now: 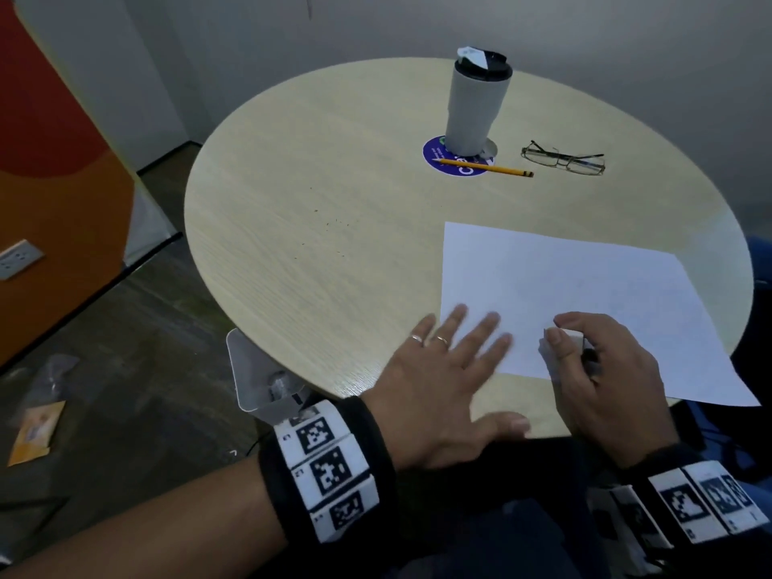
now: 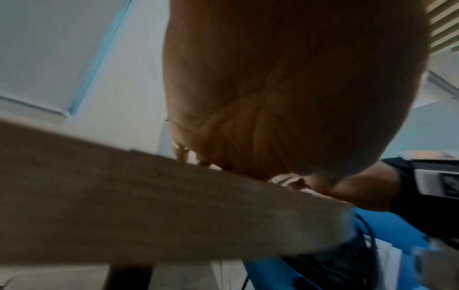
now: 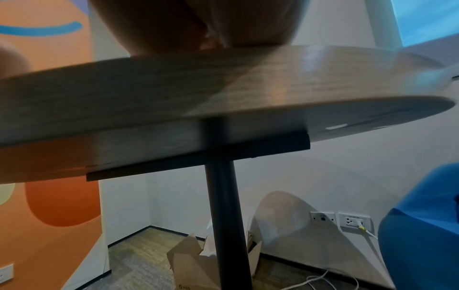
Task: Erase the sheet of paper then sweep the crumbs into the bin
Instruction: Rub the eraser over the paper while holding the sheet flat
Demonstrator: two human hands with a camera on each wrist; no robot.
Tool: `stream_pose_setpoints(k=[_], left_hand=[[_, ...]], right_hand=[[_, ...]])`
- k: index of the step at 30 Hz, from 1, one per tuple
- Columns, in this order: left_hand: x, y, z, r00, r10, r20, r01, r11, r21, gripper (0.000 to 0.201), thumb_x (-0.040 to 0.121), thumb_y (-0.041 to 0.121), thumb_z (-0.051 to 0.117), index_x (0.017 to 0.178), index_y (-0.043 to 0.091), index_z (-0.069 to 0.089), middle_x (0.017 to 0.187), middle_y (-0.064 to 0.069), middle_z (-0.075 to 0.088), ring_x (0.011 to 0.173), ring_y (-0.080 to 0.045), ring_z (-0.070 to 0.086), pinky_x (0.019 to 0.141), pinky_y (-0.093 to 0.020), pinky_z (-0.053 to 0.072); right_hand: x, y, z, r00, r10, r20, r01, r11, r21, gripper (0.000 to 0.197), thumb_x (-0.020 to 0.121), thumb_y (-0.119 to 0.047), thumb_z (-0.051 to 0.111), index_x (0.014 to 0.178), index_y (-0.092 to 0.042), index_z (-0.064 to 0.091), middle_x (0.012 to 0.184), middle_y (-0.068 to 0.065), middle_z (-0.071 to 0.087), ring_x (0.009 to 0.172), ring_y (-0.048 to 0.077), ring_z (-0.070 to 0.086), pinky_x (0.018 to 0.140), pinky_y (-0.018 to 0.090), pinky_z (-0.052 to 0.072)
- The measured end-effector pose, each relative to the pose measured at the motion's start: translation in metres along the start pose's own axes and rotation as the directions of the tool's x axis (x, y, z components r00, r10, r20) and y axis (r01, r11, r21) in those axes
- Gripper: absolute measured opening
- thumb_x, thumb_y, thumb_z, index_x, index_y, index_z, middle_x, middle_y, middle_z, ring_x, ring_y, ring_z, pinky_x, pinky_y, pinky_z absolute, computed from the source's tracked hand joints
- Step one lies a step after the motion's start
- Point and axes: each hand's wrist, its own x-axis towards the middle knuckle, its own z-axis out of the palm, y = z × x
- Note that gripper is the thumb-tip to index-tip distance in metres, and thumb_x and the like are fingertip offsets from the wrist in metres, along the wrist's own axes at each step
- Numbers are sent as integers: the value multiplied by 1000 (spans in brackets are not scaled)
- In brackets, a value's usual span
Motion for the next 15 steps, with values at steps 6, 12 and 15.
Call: stream_pose_setpoints(k=[6,12,15], left_hand=[[-4,-29,-30,934,-328,144,327,945,33,116,89,90,12,163,5,-16,170,-18,-25,159,-42,-15,129,-53,-5],[17,21,-24,961,249,124,-255,966,35,93,97,82,17,166,27,-14,171,-3,-27,159,-28,-21,130,-51,-6],[29,7,-17,952,254,169,-267,962,58,86,98,81,14,165,36,-16,169,6,-30,156,-22,-30,128,-51,-13]], right_hand=[[1,-3,1,999,26,-19,-25,998,57,26,107,-43,56,106,-21,69,105,-6,69,92,20,63,75,29,50],[4,-3,-7,997,78,26,-81,989,126,38,105,-48,43,111,-22,69,102,-4,71,92,16,66,74,24,44],[4,-4,-9,996,85,26,-88,988,126,42,101,-50,40,111,-23,69,104,-7,70,93,4,63,76,16,42]])
